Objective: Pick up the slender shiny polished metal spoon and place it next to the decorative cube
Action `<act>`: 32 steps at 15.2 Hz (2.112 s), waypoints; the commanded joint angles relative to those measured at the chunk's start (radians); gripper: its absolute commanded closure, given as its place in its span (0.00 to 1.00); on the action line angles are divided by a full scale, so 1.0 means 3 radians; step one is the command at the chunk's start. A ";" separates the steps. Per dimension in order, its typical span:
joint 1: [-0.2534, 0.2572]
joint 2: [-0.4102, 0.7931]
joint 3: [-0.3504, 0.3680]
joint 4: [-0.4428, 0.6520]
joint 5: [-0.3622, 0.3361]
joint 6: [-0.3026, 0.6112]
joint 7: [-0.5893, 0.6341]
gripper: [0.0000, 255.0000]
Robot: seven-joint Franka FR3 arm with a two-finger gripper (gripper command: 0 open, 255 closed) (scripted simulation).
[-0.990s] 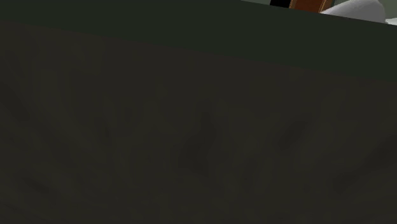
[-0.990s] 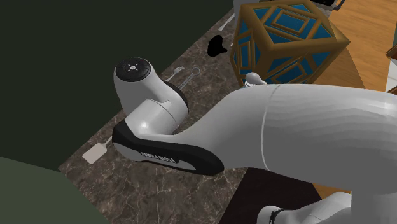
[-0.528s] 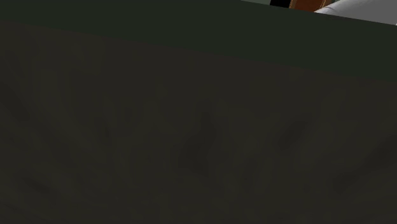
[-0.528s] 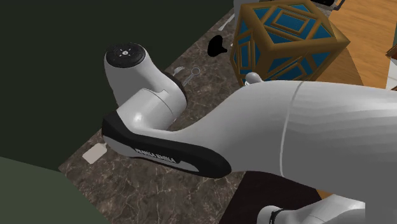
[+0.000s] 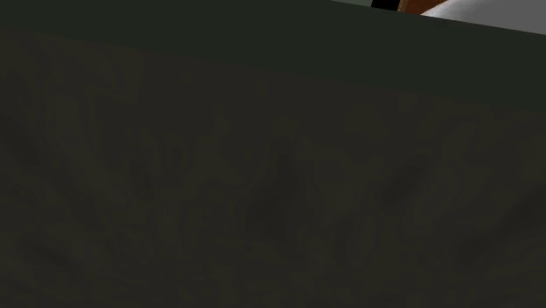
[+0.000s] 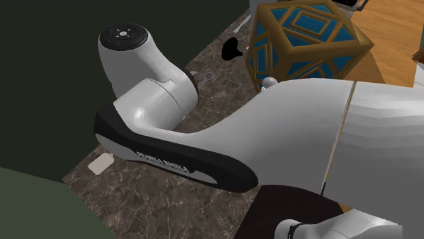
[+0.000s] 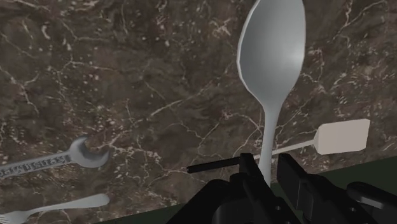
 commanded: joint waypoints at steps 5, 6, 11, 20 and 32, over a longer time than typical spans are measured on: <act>-0.0008 -0.0063 -0.0007 0.0214 0.0020 -0.0274 -0.0003 1.00; -0.0008 -0.0069 -0.0007 0.0252 0.0021 -0.0318 -0.0002 1.00; -0.0012 -0.0089 -0.0011 0.0455 0.0021 -0.0539 0.0008 1.00; -0.0013 -0.0074 -0.0012 0.0875 0.0002 -0.0944 0.0039 1.00; 0.0004 0.0061 0.0003 0.1573 -0.0069 -0.1515 0.0110 1.00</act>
